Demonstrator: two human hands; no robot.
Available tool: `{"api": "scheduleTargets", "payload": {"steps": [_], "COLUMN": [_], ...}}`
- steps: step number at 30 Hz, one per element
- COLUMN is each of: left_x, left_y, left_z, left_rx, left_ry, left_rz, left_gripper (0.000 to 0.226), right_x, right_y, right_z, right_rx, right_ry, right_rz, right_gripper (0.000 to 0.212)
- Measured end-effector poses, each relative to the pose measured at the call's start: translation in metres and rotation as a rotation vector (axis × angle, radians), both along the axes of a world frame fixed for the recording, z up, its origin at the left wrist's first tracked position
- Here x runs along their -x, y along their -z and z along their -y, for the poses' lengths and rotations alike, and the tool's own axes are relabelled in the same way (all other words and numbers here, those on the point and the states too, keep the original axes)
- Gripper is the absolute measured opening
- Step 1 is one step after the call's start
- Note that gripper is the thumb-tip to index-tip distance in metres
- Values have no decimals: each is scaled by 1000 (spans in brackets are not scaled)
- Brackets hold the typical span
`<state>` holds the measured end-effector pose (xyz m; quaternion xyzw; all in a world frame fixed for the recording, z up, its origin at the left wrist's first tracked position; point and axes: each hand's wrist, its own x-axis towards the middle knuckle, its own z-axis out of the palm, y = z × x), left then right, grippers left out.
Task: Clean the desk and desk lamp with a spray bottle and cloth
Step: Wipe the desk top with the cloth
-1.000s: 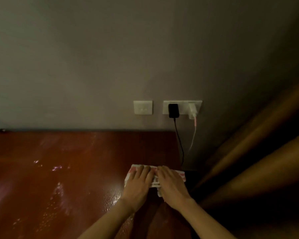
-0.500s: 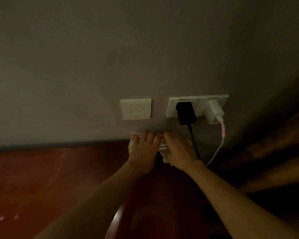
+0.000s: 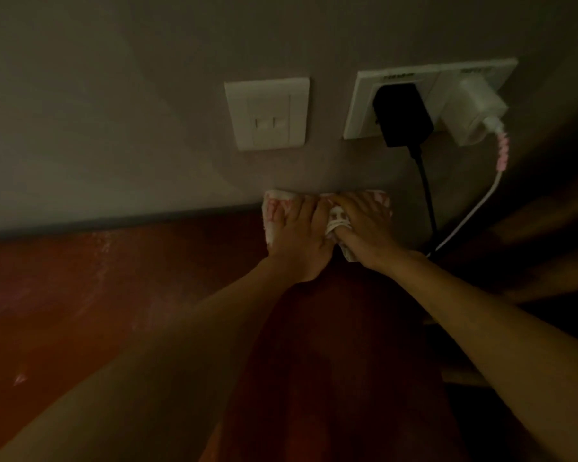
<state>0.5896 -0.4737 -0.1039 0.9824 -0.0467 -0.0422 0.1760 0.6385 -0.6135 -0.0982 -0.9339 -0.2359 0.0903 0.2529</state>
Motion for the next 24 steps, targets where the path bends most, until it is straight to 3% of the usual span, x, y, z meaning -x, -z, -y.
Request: {"api": "scheduleTargets", "payload": {"steps": [6, 10, 12, 19, 24], "left_x": [24, 62, 83, 168, 230], "left_y": [-17, -17, -15, -5, 0], "left_z": [2, 9, 16, 51, 80], "left_rx": [113, 115, 74, 125, 98], "left_ry": [-18, -42, -49, -92, -79], "left_rz": [-95, -90, -74, -28, 4], "left_gripper": [59, 60, 59, 86, 83], "right_x": [16, 52, 72, 158, 222], "right_y": [6, 3, 3, 3, 3], "right_z": [10, 20, 30, 71, 103], "right_rx": [77, 110, 124, 102, 114], "right_ry": [-29, -89, -129, -202, -200], "right_rz": [-97, -77, -56, 14, 14], "right_gripper": [58, 79, 77, 70, 76]}}
